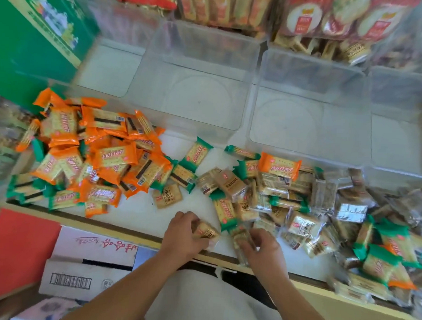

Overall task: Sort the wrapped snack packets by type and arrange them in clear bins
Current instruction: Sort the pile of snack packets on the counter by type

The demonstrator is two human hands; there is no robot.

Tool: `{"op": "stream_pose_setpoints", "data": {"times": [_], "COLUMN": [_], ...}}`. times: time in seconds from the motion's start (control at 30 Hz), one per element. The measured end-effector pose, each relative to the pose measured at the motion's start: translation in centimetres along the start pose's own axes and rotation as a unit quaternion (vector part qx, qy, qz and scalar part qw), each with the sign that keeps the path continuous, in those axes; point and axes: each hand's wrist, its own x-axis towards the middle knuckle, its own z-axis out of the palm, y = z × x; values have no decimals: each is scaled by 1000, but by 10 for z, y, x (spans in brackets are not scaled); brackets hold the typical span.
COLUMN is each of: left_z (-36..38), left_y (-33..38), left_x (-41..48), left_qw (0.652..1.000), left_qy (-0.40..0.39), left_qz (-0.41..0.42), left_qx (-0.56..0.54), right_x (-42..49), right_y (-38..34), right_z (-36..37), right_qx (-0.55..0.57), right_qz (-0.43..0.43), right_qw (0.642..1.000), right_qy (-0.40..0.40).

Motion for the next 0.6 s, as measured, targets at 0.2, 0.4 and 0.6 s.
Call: {"op": "stream_pose_setpoints", "data": {"times": [0.2, 0.4, 0.6], "left_z": [-17, 10, 15], "left_y": [5, 82, 99], "left_x": [-3, 13, 22], "left_qw": [992, 985, 893], "left_qy": [106, 23, 58], "left_qz": [50, -62, -199], "left_qx": [44, -159, -400], "right_x": [-5, -9, 27], "right_y": [-5, -32, -43], "right_z": [-26, -57, -97], "right_qx": [88, 159, -6], "right_qz": [13, -112, -253], "right_qw": [991, 969, 932], "right_qy": [103, 152, 260]}}
